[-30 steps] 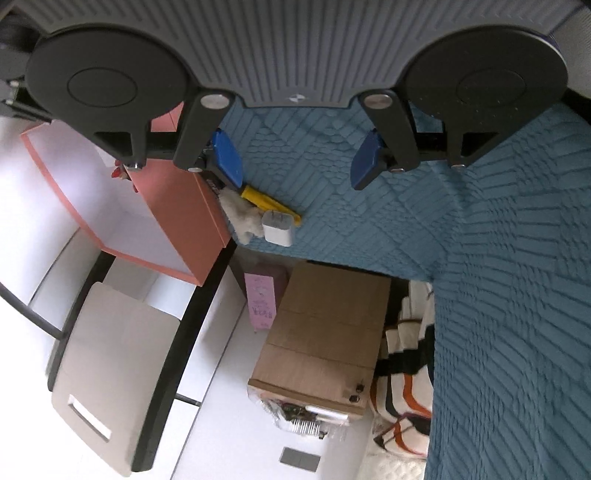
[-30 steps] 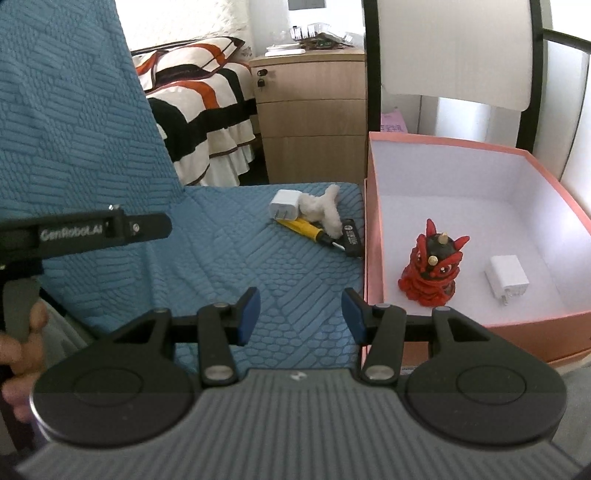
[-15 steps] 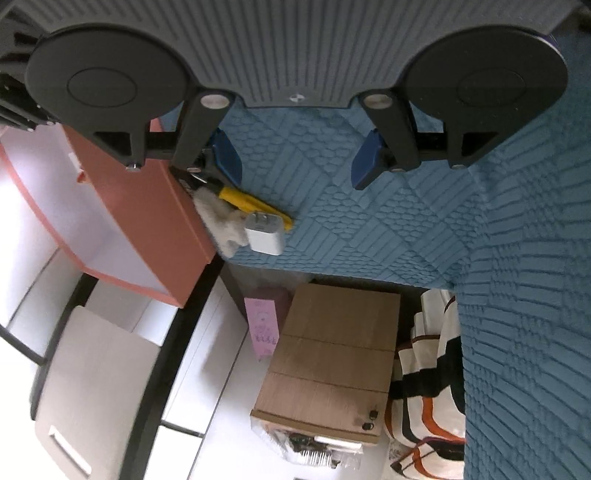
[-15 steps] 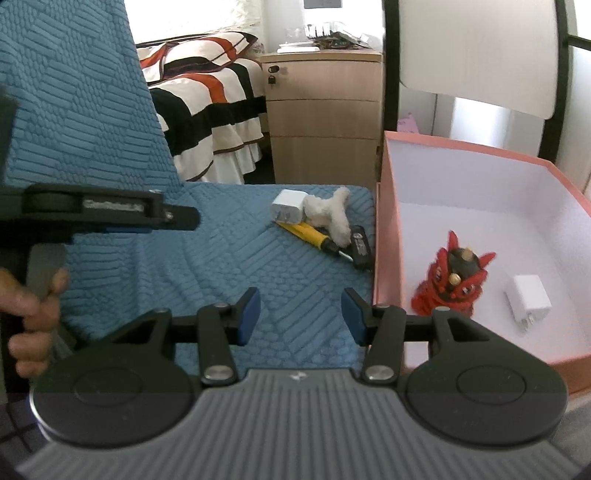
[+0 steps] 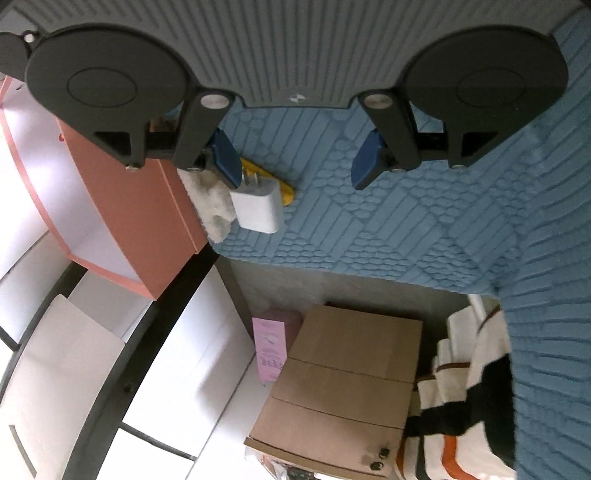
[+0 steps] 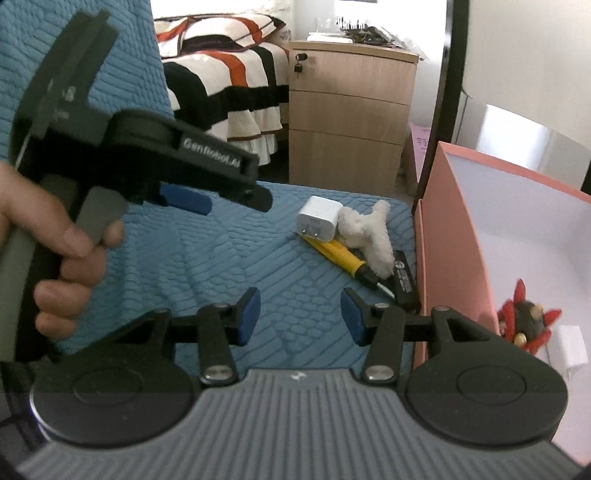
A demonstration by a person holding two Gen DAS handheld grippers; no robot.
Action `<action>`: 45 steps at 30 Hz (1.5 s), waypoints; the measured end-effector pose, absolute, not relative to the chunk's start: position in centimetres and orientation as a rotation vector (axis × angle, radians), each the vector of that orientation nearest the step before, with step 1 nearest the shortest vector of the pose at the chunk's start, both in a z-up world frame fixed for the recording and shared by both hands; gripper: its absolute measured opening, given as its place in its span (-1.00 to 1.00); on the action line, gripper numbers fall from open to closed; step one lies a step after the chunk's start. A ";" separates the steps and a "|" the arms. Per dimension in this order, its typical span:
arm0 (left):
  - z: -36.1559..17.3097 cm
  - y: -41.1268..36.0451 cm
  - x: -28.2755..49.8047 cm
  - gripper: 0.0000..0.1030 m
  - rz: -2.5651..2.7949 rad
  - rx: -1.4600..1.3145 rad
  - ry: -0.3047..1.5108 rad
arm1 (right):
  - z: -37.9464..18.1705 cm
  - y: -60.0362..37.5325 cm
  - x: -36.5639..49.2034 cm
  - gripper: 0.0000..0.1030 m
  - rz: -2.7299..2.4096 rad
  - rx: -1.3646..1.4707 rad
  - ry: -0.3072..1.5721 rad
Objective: Organize rigid objects
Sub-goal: 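Move the left tool toward the second white charger while the right tool approaches the white plush, then close the left gripper on the white charger while the right gripper grasps the white plush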
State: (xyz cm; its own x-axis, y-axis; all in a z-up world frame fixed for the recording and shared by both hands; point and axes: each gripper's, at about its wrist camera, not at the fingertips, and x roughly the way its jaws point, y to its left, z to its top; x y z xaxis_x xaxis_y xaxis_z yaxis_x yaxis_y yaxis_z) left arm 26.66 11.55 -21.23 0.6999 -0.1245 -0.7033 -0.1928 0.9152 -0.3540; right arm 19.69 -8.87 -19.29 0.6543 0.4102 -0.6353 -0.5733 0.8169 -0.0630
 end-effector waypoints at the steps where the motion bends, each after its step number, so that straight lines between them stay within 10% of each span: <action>1: -21.5 11.5 27.3 0.37 0.033 -0.420 0.806 | -19.5 -8.6 20.2 -0.01 0.558 -0.277 0.652; 45: -25.8 10.5 34.9 0.06 -0.164 -0.407 0.898 | -22.7 -6.7 28.7 -0.68 0.338 -0.354 0.658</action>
